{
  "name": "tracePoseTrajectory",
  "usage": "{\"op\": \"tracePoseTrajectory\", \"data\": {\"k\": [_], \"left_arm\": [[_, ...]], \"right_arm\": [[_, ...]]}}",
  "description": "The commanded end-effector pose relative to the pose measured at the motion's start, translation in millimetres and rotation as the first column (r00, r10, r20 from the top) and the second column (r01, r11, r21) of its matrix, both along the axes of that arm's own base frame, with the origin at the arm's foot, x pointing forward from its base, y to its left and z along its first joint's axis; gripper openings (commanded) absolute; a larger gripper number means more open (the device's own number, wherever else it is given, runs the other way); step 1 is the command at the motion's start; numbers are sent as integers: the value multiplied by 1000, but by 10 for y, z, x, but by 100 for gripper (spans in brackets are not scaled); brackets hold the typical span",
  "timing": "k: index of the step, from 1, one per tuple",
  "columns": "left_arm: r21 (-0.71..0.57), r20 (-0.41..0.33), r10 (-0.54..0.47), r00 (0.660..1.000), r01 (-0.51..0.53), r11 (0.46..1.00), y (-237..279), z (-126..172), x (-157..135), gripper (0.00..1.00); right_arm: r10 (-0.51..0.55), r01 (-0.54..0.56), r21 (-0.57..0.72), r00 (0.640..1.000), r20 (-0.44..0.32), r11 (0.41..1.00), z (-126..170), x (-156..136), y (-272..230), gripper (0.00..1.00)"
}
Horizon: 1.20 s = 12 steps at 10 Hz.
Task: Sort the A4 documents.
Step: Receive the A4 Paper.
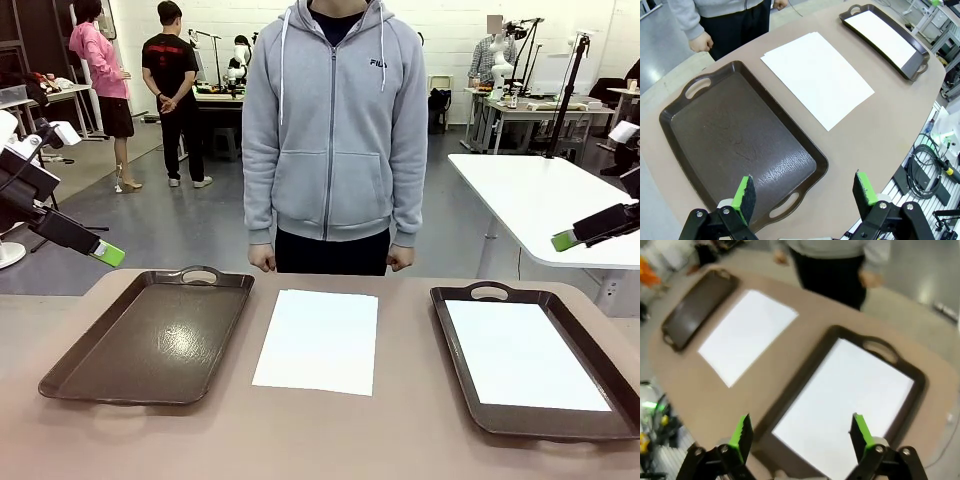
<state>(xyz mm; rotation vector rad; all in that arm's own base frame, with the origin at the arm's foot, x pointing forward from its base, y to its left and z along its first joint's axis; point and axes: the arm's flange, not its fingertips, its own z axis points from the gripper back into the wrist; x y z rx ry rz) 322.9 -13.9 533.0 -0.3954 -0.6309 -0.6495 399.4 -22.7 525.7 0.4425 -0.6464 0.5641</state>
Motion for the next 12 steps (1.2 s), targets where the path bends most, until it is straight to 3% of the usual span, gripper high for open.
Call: {"op": "tracePoseTrajectory", "data": {"k": [1, 3, 5, 9, 12], "left_arm": [[-7, -1, -3, 1000, 3, 1000, 5, -3, 1, 100], [-7, -1, -3, 1000, 3, 1000, 5, -3, 1, 100], [-7, -1, -3, 1000, 3, 1000, 5, -3, 1, 100], [-7, -1, -3, 1000, 3, 1000, 5, -3, 1, 100], [-7, -1, -3, 1000, 3, 1000, 5, -3, 1, 100]], "right_arm": [[249, -249, 77, 969, 8, 966, 115, -20, 20, 100], [354, -359, 89, 933, 72, 929, 359, -25, 154, 100], [390, -395, 57, 917, 81, 917, 394, 25, 278, 100], [395, -394, 57, 919, 3, 917, 311, 195, 274, 100], [373, -374, 45, 927, 20, 926, 310, 81, 311, 100]]}}
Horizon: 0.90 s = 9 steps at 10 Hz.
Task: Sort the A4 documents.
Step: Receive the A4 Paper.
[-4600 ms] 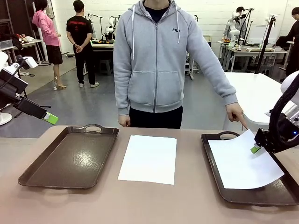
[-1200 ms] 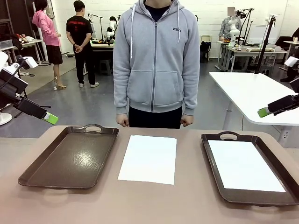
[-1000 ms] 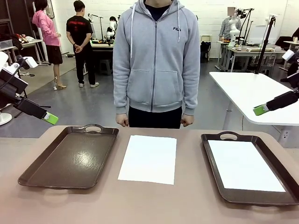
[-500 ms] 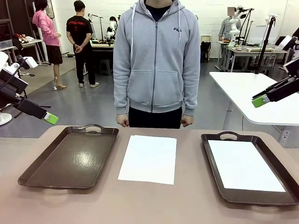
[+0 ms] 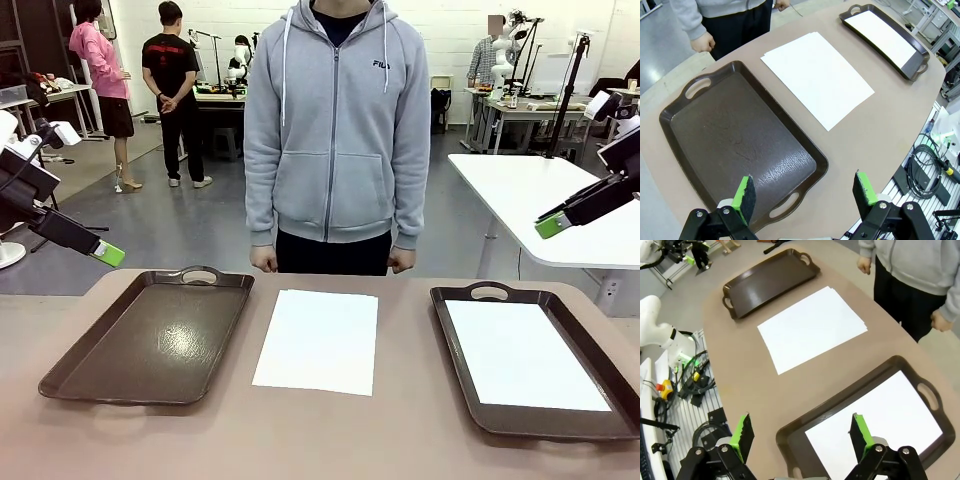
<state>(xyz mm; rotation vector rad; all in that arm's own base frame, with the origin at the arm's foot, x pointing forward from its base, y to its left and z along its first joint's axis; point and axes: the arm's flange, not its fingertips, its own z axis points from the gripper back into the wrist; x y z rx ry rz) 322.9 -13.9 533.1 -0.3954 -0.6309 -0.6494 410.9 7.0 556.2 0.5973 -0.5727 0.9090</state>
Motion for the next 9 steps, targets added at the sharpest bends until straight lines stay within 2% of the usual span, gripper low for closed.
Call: {"op": "tracePoseTrajectory", "data": {"k": [1, 9], "left_arm": [[-7, -1, -3, 1000, 3, 1000, 5, -3, 1, 100], [-7, -1, -3, 1000, 3, 1000, 5, -3, 1, 100]], "right_arm": [[9, -9, 21, 1000, 10, 1000, 5, -35, 15, 100], [9, -9, 21, 1000, 10, 1000, 5, -35, 15, 100]]}}
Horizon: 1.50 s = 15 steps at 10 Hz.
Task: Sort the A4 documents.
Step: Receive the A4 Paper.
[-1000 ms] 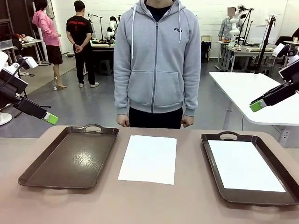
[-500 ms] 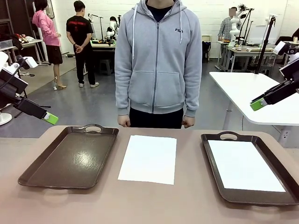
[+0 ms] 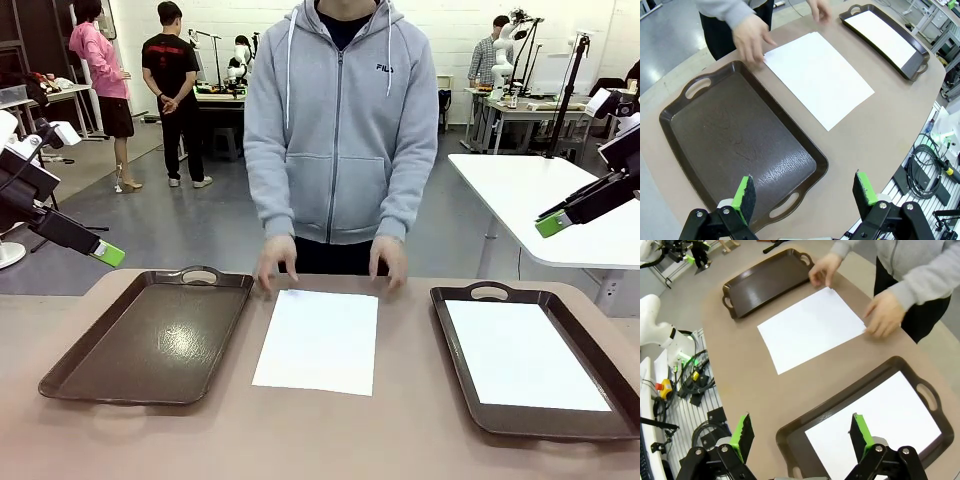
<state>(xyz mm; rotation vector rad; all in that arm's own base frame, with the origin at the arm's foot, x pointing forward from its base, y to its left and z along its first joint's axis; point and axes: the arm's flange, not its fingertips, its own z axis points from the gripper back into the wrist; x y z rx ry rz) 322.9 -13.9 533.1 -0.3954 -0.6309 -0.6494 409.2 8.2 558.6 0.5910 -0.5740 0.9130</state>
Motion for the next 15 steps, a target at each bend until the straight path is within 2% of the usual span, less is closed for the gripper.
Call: {"op": "tracePoseTrajectory", "data": {"k": [1, 15], "left_arm": [[-7, -1, -3, 1000, 3, 1000, 5, -3, 1, 100], [-7, -1, -3, 1000, 3, 1000, 5, -3, 1, 100]], "right_arm": [[8, -8, 26, 1000, 5, 1000, -19, -17, 3, 100], [8, -8, 26, 1000, 5, 1000, -19, -17, 3, 100]]}}
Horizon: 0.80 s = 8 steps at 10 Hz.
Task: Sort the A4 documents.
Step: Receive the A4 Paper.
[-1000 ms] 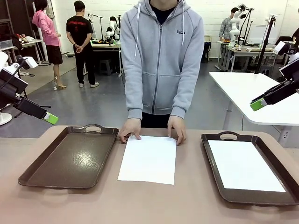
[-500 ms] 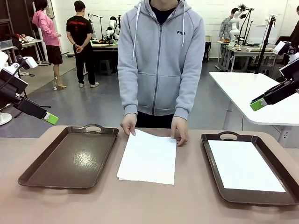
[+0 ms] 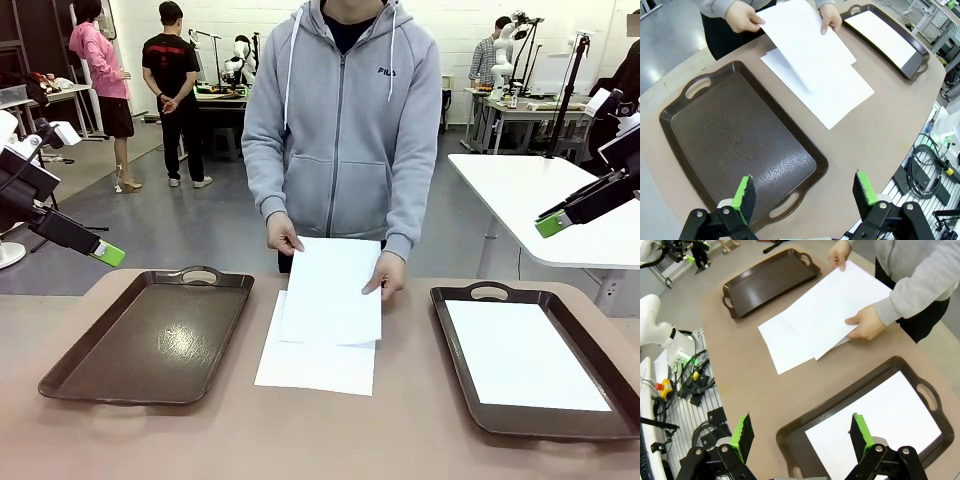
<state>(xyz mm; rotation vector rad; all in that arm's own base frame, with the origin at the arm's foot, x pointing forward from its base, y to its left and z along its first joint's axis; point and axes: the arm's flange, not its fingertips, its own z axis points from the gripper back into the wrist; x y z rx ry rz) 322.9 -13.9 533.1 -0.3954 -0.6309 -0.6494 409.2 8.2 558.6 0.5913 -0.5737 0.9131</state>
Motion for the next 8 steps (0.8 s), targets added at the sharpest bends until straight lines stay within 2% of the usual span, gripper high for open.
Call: {"op": "tracePoseTrajectory", "data": {"k": [1, 8], "left_arm": [[-7, -1, -3, 1000, 3, 1000, 5, -3, 1, 100], [-7, -1, -3, 1000, 3, 1000, 5, -3, 1, 100]], "right_arm": [[7, -7, 26, 1000, 6, 1000, -19, -17, 3, 100], [7, -7, 26, 1000, 6, 1000, -19, -17, 3, 100]]}}
